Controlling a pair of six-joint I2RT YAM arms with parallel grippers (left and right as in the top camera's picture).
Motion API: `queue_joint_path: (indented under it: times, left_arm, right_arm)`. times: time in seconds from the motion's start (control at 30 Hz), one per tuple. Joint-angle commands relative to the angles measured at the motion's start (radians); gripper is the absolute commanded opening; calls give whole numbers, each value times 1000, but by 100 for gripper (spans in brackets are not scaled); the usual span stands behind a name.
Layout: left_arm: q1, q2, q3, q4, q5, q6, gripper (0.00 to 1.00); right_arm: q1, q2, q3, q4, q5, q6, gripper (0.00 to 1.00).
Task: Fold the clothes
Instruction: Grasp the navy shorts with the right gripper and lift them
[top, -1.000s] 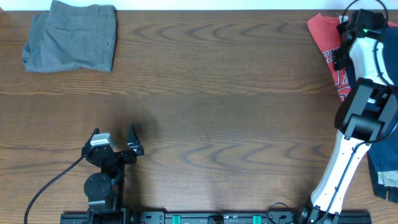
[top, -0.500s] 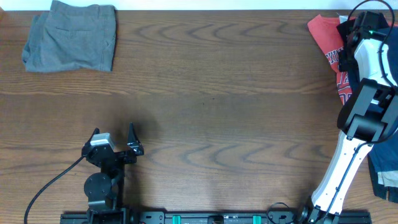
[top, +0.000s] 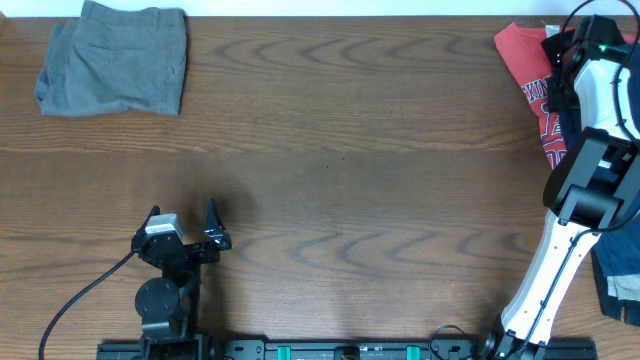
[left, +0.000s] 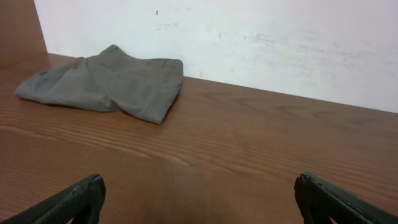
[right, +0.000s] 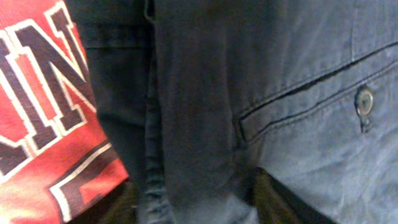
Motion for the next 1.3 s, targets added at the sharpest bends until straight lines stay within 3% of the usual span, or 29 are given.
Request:
queue_joint_path:
  times: [0.0, 0.23, 0.37, 0.67, 0.9, 1.27]
  left_arm:
    - [-3, -6, -21, -28, 6, 16, 98]
    - [-3, -6, -21, -28, 6, 16, 98]
    - [-3, -6, -21, -29, 6, 16, 98]
    - [-3, -7, -21, -28, 6, 16, 98]
    - [-3, -6, -21, -28, 6, 16, 98]
    - [-3, -6, -21, -28, 6, 16, 98]
  right_arm:
    - [-1, 12, 48, -15, -34, 29, 40]
    - [-5, 12, 53, -36, -34, 29, 24]
    - [-5, 12, 54, -36, -29, 38, 22]
    - [-5, -41, 57, -51, -30, 101, 1]
    - [-3, -174, 57, -59, -36, 187, 1]
    - [39, -425, 57, -111, -169, 205, 1]
